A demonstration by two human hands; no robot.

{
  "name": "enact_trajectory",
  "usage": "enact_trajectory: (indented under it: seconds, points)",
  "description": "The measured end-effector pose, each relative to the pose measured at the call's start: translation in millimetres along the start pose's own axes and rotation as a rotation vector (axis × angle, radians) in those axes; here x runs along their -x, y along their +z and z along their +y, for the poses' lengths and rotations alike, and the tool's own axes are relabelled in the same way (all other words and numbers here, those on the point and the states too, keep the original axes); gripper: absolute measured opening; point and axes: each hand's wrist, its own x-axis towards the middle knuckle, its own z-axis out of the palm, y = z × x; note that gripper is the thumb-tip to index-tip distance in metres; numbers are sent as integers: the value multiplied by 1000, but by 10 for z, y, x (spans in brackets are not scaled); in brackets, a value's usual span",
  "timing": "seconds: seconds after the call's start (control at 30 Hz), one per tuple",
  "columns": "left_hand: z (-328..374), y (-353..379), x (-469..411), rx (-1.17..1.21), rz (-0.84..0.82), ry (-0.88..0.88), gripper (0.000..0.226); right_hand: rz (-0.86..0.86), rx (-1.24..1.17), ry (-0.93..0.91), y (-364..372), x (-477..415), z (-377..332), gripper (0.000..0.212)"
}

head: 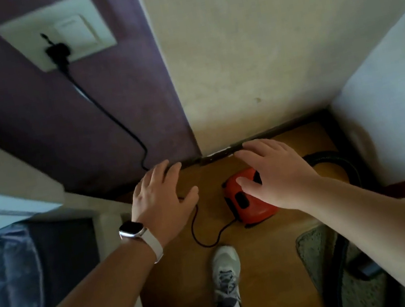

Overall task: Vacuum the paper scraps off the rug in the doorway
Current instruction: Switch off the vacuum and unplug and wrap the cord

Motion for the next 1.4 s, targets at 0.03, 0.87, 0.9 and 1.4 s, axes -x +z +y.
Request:
enact_trajectory:
  seconds: [0.03, 0.87, 0.9, 1.4]
  points:
    - [-75, -120, 36, 20, 0, -23, 64, -8, -5, -8, -95, -12, -125, 62]
    - [-493, -1673, -707, 318, 198, -199, 38, -85, -180, -72, -742, -1169, -1767, 29]
    - [-477, -1664, -733, 302, 212, -203, 38, -91, -205, -59, -720, -1181, -1773, 25]
    - [-237, -1471, -738, 539, 394, -340, 40, -73, -266, -132, -713, -963, -1499, 28]
